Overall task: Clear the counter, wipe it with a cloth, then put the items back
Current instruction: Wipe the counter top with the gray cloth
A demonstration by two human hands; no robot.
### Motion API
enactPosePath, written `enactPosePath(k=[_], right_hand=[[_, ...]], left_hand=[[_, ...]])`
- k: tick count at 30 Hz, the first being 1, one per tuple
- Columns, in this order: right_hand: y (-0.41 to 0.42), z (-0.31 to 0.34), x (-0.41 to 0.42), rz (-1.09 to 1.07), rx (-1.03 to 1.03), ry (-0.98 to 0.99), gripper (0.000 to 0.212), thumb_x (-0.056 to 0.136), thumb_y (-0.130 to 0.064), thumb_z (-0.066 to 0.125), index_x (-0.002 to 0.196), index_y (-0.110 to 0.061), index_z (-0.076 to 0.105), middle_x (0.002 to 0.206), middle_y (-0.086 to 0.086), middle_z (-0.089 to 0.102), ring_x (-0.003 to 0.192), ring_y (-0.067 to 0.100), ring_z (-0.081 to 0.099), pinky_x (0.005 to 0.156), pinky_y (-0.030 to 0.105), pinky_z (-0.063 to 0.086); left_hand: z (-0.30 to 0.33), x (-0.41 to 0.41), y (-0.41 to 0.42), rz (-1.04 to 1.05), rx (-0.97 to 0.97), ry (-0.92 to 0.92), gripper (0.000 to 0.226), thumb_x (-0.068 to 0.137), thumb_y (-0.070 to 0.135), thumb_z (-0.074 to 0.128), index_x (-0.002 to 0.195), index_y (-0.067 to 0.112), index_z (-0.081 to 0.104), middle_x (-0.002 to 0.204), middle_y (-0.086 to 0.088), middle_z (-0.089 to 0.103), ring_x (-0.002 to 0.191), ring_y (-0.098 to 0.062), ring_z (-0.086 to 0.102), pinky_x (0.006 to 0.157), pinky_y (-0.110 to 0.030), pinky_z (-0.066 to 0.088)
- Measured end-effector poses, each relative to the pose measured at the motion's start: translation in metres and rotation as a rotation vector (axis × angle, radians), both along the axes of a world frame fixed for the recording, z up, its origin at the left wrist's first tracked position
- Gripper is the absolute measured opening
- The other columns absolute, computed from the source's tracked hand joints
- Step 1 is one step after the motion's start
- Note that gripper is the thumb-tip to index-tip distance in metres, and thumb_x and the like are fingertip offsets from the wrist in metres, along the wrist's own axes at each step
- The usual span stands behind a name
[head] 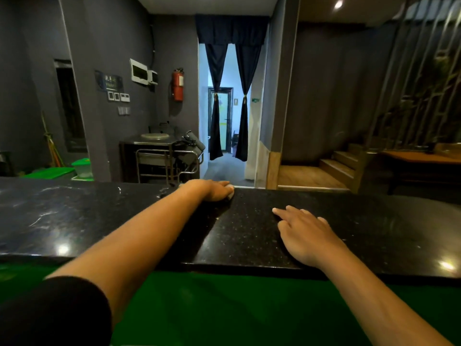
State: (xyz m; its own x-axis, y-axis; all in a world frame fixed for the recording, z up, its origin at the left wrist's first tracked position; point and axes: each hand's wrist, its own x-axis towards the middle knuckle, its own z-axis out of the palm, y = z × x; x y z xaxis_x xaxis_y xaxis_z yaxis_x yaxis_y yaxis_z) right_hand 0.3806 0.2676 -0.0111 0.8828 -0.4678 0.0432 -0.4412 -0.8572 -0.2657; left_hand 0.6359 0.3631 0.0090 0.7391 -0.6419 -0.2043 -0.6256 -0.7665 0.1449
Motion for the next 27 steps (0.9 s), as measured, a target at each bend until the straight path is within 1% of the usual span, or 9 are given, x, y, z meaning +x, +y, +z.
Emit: enactPosePath(k=[5, 8, 10, 14, 16, 19, 22, 24, 27], right_hand=[[0.002, 0.0, 0.0, -0.008, 0.005, 0.013, 0.05, 0.105, -0.035, 0.02, 0.154, -0.037, 0.021, 0.164, -0.005, 0.012, 0.151, 0.02, 0.009, 0.121, 0.05, 0.008], [0.004, 0.0, -0.001, -0.007, -0.004, 0.01, 0.05, 0.105, -0.034, 0.021, 0.154, -0.037, 0.021, 0.164, -0.005, 0.013, 0.151, 0.019, 0.009, 0.121, 0.049, 0.008], [0.003, 0.001, 0.0, -0.009, 0.003, 0.003, 0.05, 0.105, -0.033, 0.022, 0.154, -0.037, 0.022, 0.164, -0.005, 0.014, 0.151, 0.019, 0.01, 0.121, 0.049, 0.008], [0.003, 0.001, -0.003, -0.005, 0.019, -0.013, 0.05, 0.104, -0.033, 0.022, 0.154, -0.036, 0.025, 0.164, -0.004, 0.016, 0.15, 0.02, 0.012, 0.121, 0.049, 0.01], [0.003, 0.001, -0.002, -0.013, 0.016, -0.033, 0.05, 0.103, -0.033, 0.022, 0.153, -0.036, 0.027, 0.163, -0.003, 0.018, 0.15, 0.02, 0.014, 0.121, 0.049, 0.011], [0.002, 0.0, 0.0, -0.013, -0.029, -0.037, 0.05, 0.102, -0.032, 0.024, 0.152, -0.034, 0.031, 0.162, -0.001, 0.022, 0.148, 0.021, 0.021, 0.119, 0.049, 0.018], [0.004, 0.001, 0.0, -0.023, -0.043, -0.047, 0.05, 0.102, -0.03, 0.024, 0.151, -0.029, 0.034, 0.161, 0.0, 0.025, 0.147, 0.023, 0.024, 0.118, 0.049, 0.02], [0.006, 0.003, -0.001, -0.029, -0.029, -0.034, 0.05, 0.102, -0.029, 0.024, 0.151, -0.027, 0.033, 0.161, 0.0, 0.025, 0.146, 0.023, 0.024, 0.118, 0.05, 0.019], [0.005, 0.002, -0.001, -0.047, 0.001, -0.031, 0.051, 0.102, -0.031, 0.025, 0.152, -0.027, 0.032, 0.161, 0.001, 0.024, 0.147, 0.023, 0.023, 0.119, 0.05, 0.018]], left_hand=[[-0.005, -0.053, 0.019, -0.341, 0.086, -0.089, 0.062, 0.102, 0.062, 0.019, 0.156, 0.044, -0.005, 0.168, -0.006, -0.005, 0.153, -0.035, -0.003, 0.119, -0.062, -0.003], [-0.011, -0.068, 0.033, -0.486, 0.051, -0.09, 0.06, 0.102, 0.061, 0.018, 0.154, 0.047, -0.01, 0.167, 0.001, -0.013, 0.15, -0.023, -0.013, 0.119, -0.057, -0.008], [-0.006, -0.045, 0.024, -0.42, -0.007, -0.073, 0.059, 0.104, 0.058, 0.02, 0.156, 0.045, -0.005, 0.166, 0.004, -0.008, 0.149, -0.018, -0.012, 0.118, -0.055, -0.008], [0.001, -0.012, -0.009, -0.049, -0.003, 0.029, 0.057, 0.105, 0.057, 0.02, 0.159, 0.039, 0.013, 0.165, -0.012, 0.019, 0.151, -0.035, 0.017, 0.119, -0.058, 0.01], [0.004, -0.023, -0.017, 0.001, -0.007, 0.043, 0.056, 0.107, 0.051, 0.02, 0.159, 0.033, 0.016, 0.165, -0.012, 0.02, 0.15, -0.034, 0.019, 0.12, -0.057, 0.012], [-0.001, -0.06, -0.001, -0.197, 0.079, -0.144, 0.071, 0.095, 0.069, 0.01, 0.159, 0.038, 0.002, 0.168, -0.008, 0.003, 0.153, -0.034, 0.003, 0.122, -0.059, 0.001], [-0.024, -0.108, 0.035, -0.47, 0.051, -0.246, 0.093, 0.074, 0.078, -0.004, 0.158, 0.039, -0.002, 0.169, -0.006, 0.001, 0.154, -0.032, 0.0, 0.121, -0.058, 0.005], [-0.031, -0.119, 0.056, -0.484, 0.004, -0.215, 0.084, 0.079, 0.08, -0.005, 0.156, 0.044, -0.008, 0.169, -0.003, -0.003, 0.154, -0.027, -0.004, 0.123, -0.053, 0.003], [-0.023, -0.098, 0.053, -0.385, 0.038, -0.242, 0.099, 0.066, 0.081, -0.013, 0.156, 0.043, -0.007, 0.169, -0.004, -0.004, 0.154, -0.03, -0.005, 0.122, -0.055, 0.003]])
